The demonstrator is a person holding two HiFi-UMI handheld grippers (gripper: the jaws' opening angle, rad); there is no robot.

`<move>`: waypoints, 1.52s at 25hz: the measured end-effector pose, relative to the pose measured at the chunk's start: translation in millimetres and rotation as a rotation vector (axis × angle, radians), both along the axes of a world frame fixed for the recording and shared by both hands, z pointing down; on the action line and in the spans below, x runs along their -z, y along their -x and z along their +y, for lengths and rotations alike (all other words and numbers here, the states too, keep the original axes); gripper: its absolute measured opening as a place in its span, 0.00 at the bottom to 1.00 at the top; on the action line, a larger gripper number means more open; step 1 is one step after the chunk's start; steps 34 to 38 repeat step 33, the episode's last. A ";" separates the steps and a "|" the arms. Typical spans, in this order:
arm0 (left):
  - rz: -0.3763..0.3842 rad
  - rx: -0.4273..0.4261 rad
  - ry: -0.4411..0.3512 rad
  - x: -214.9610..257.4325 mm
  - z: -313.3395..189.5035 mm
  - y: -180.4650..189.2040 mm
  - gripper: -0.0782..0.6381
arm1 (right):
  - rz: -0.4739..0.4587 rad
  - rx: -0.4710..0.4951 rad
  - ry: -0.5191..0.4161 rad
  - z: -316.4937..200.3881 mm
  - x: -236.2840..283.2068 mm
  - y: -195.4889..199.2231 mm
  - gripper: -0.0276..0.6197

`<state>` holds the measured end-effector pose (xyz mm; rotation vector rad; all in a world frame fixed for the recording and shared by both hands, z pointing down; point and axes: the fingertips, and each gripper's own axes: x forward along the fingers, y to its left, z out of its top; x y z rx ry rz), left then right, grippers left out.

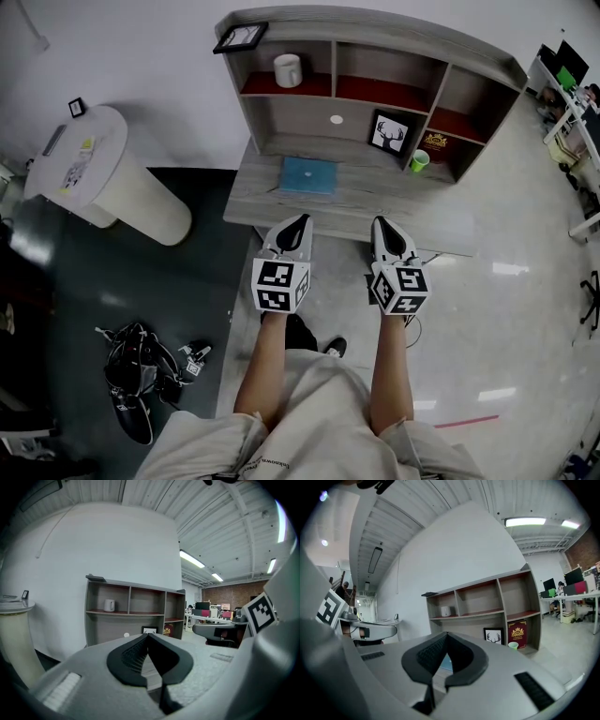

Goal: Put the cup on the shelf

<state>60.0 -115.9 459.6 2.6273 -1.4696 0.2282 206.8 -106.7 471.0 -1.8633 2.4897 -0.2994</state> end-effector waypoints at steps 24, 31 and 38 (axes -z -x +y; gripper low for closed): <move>0.036 0.027 -0.013 4.1 11.2 8.2 0.12 | 0.058 0.033 0.002 7.8 2.7 22.8 0.06; 0.038 0.020 0.000 -0.4 13.4 2.4 0.12 | 0.062 0.023 0.013 9.0 -1.2 18.2 0.06; 0.037 0.019 0.001 -1.3 14.5 1.2 0.12 | 0.062 0.020 0.014 9.9 -1.7 16.4 0.06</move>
